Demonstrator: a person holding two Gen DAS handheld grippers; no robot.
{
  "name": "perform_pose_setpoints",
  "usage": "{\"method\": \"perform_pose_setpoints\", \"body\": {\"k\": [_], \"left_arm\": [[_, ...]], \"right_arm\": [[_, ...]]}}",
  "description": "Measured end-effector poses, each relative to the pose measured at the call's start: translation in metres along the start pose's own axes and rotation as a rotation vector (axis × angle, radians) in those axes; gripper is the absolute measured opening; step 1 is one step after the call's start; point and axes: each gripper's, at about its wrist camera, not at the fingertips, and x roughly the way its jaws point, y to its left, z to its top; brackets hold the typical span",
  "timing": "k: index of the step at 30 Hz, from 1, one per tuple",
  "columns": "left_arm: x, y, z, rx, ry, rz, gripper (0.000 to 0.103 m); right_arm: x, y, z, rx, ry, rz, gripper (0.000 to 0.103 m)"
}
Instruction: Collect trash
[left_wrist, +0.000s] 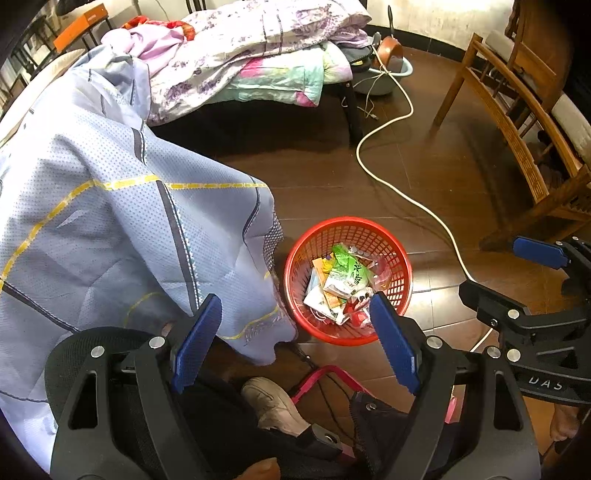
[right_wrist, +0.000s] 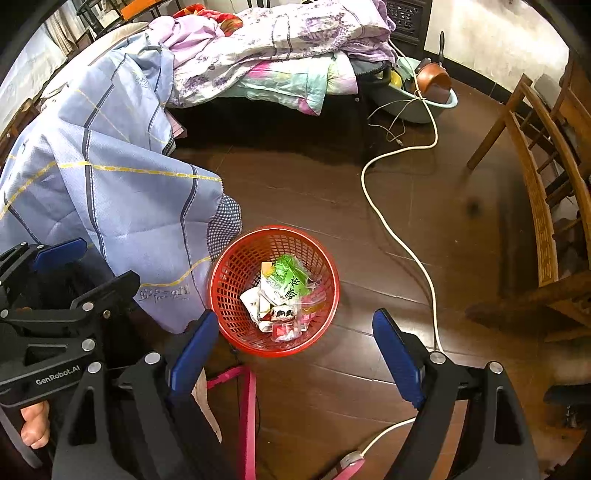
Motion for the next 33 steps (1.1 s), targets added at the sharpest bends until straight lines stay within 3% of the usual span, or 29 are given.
{"method": "perform_pose_setpoints", "body": {"k": [33], "left_arm": [[0.0034,-0.0044,-0.0003,0.028,0.011,0.040,0.080]], "right_arm": [[0.0024,0.0035,-0.0058,-0.005,0.025,0.015,0.084]]}}
